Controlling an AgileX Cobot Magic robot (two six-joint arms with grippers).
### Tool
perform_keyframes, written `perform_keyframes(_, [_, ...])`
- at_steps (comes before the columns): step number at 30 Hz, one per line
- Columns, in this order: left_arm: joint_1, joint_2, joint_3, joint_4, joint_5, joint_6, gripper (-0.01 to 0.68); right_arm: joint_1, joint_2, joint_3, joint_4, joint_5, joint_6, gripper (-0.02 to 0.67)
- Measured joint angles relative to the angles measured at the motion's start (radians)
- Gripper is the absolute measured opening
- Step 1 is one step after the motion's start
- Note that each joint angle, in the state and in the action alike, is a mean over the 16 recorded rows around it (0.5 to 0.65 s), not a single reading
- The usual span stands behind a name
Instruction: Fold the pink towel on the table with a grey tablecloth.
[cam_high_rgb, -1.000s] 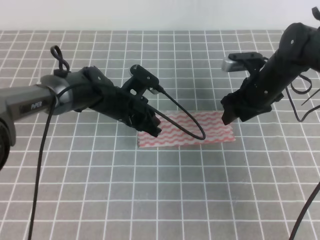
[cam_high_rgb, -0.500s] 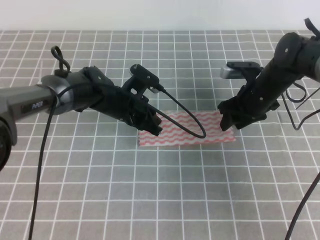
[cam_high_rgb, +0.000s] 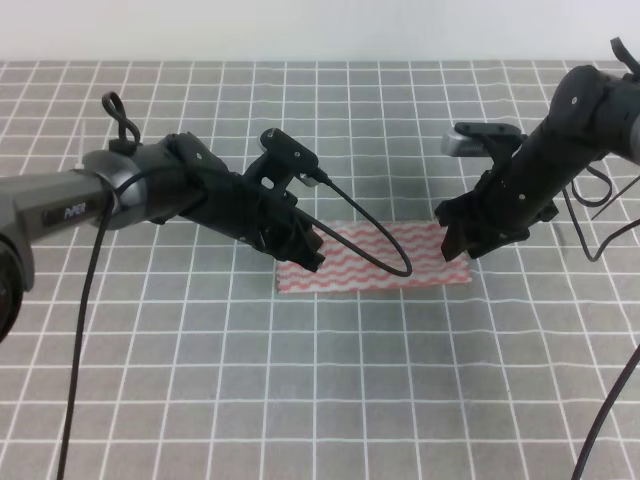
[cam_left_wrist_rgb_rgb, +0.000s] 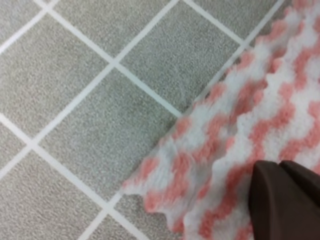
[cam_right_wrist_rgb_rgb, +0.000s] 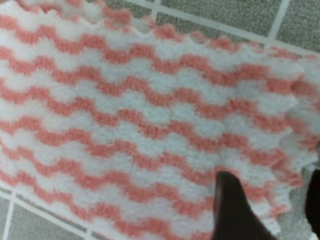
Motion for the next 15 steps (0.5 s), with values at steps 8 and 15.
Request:
perform_keyframes(8, [0.0,-0.001,0.0,0.0,0.002,0.0,-0.002,0.001,0.005,-0.032,-0.006,0.02,0.001,0.29])
perform_keyframes(15, [0.0,0.001,0.001,0.001,0.003,0.0,-0.002,0.002,0.009,-0.075,-0.041,0.055,0.003,0.288])
